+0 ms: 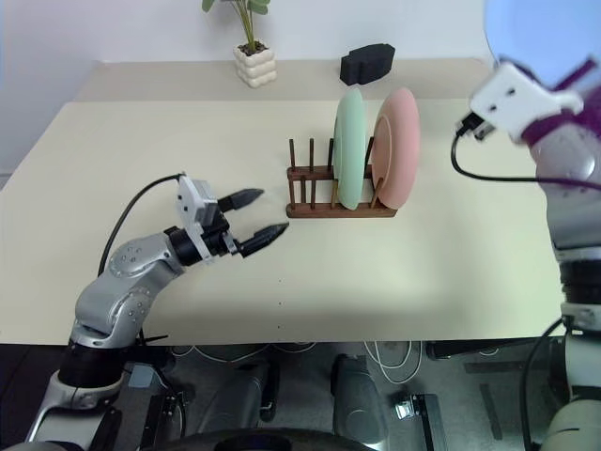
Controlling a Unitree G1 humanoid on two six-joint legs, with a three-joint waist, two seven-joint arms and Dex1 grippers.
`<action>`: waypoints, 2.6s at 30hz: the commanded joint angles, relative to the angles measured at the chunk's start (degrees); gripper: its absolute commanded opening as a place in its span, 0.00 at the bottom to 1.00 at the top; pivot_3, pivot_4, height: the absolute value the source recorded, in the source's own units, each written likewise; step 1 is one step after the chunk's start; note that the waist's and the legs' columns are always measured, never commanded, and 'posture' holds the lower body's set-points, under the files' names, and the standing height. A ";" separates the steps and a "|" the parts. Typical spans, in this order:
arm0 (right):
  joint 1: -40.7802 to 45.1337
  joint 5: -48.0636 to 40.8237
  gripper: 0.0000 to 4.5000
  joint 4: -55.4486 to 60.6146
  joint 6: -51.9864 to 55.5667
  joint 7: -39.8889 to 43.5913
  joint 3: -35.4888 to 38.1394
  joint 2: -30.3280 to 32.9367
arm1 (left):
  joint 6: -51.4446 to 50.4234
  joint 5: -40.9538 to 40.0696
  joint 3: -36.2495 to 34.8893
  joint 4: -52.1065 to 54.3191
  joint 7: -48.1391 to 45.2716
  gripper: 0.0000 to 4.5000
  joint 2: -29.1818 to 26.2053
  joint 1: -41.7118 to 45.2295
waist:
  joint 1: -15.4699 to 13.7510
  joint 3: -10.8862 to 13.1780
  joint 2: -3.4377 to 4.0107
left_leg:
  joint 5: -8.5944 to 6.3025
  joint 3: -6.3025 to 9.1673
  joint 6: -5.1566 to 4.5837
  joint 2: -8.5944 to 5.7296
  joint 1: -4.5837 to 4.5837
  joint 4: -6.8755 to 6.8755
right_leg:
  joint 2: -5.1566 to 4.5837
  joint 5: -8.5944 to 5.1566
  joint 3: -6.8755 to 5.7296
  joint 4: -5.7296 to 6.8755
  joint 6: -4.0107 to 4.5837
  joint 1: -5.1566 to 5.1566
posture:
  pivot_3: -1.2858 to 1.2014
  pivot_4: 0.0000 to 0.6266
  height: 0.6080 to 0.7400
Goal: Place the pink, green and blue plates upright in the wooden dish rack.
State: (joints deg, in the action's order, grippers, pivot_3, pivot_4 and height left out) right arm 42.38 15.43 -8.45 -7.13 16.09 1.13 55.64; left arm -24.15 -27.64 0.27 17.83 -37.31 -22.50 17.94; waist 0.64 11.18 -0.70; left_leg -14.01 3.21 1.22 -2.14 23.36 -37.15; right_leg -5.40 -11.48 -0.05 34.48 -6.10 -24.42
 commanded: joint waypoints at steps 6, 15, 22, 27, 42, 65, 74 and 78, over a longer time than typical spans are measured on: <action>11.53 -32.25 0.03 18.25 9.41 10.29 3.33 -17.85 | 2.22 -0.47 -8.42 -3.04 3.98 1.00 -0.57 2.69 | 0.15 0.01 -0.01 | 0.00 0.07 0.00 0.04 0.00 0.01 | 0.02 0.05 0.00 0.03 -0.04 0.01 | 0.52 0.24 0.97; 7.62 -73.24 0.03 31.17 40.23 0.63 7.35 -32.17 | 3.40 -0.94 -11.21 -3.42 0.65 1.00 -5.02 -0.39 | -0.10 -0.01 -0.04 | 0.00 0.35 -0.01 0.07 -0.06 -0.06 | -0.14 -0.03 -0.03 0.43 0.11 -0.04 | 0.52 0.24 0.97; 0.72 -85.33 0.03 33.84 50.64 -10.13 4.75 -38.53 | 3.03 -0.59 -10.56 -2.80 0.13 1.00 -5.36 -1.36 | 0.13 -0.01 -0.04 | 0.00 0.25 -0.01 0.05 -0.07 -0.04 | -0.10 -0.02 -0.03 0.63 0.08 -0.18 | 0.52 0.24 0.97; 0.89 -90.38 0.03 32.82 51.52 -14.86 6.32 -40.96 | 2.88 -0.46 -10.21 -3.36 0.00 1.00 -5.36 -0.94 | 0.20 0.00 -0.04 | 0.00 0.24 -0.01 0.04 -0.07 -0.03 | -0.06 0.03 -0.02 0.64 -0.01 -0.21 | 0.52 0.24 0.97; -2.19 -96.09 0.03 27.96 49.57 -26.24 8.76 -44.97 | 2.85 -0.13 -10.01 -3.50 -0.11 1.00 -5.54 -0.73 | 0.22 0.00 -0.04 | 0.00 0.15 -0.01 0.04 -0.06 -0.02 | -0.02 0.03 -0.03 0.64 -0.01 -0.21 | 0.52 0.24 0.97; -3.87 -100.09 0.08 24.94 50.95 -34.55 8.17 -45.76 | 2.70 0.37 -9.54 -2.86 0.08 1.00 -5.42 -1.30 | 0.27 0.00 -0.03 | -0.01 0.15 -0.02 0.06 -0.05 -0.01 | 0.00 -0.02 -0.03 0.62 0.08 -0.21 | 0.52 0.24 0.97; -3.57 -99.52 0.99 24.88 51.23 -33.73 7.98 -45.20 | 2.68 0.37 -9.45 -2.68 0.11 1.00 -5.29 -1.51 | 0.27 0.00 -0.03 | -0.01 0.15 -0.02 0.07 -0.05 0.00 | 0.00 -0.06 -0.03 0.61 0.14 -0.21 | 0.52 0.24 0.97; -3.17 -98.10 0.99 25.21 51.37 -32.35 7.61 -44.39 | 2.63 0.34 -9.37 -2.57 0.09 1.00 -5.26 -1.58 | 0.28 0.00 -0.03 | -0.01 0.15 -0.02 0.07 -0.05 0.00 | 0.00 -0.06 -0.03 0.61 0.14 -0.21 | 0.52 0.24 0.97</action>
State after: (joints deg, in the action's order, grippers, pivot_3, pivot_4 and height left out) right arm 38.14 -83.24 15.31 44.30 -17.43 8.66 10.57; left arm -22.00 -26.93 -9.02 12.63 -37.15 -27.45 16.43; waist 0.92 11.19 -0.72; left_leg -14.01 3.36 1.20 -2.07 23.31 -37.15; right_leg -5.40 -11.54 -0.08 35.09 -5.96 -24.63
